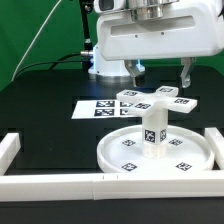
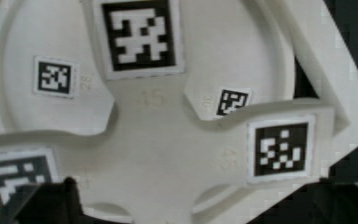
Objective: Assemble round table
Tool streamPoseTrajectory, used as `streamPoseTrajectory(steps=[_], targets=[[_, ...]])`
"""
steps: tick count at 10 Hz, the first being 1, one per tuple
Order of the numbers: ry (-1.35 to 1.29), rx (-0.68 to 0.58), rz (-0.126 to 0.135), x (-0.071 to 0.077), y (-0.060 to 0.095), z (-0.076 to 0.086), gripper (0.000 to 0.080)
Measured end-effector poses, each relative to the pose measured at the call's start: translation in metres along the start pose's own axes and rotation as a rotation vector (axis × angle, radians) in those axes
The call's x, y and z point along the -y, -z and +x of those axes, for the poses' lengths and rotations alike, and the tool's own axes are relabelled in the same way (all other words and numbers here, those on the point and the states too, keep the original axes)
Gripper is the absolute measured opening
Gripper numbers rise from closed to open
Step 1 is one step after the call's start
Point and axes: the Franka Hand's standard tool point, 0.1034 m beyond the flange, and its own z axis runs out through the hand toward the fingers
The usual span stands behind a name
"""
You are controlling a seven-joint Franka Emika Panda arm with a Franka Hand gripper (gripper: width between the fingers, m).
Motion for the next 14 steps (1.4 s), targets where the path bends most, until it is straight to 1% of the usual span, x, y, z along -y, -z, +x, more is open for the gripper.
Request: streamPoseTrajectory(steps=[1, 2, 4, 6, 8, 9, 11, 14], targets=[[0.182, 0.005, -0.010, -0.002, -0.001, 0.000, 0.0649], [0.365, 0.018, -0.027, -0.004, -0.002, 0.002, 0.0649], [0.646, 0.038, -0.070, -0.003, -0.010, 0.004, 0.0649], [0.656, 0.038, -0.071, -0.005, -0.010, 0.005, 0.0649], [0.620, 0.062, -0.071, -0.006, -0.011, 0.001, 0.0649], [0.595, 0.069, -0.073, -0.006, -0.014, -0.002, 0.0649], [0.606, 0.071, -0.077, -0.011, -0.019, -0.004, 0.0649], [0.612, 0.068, -0.082, -0.012, -0.026, -0.005, 0.0649]])
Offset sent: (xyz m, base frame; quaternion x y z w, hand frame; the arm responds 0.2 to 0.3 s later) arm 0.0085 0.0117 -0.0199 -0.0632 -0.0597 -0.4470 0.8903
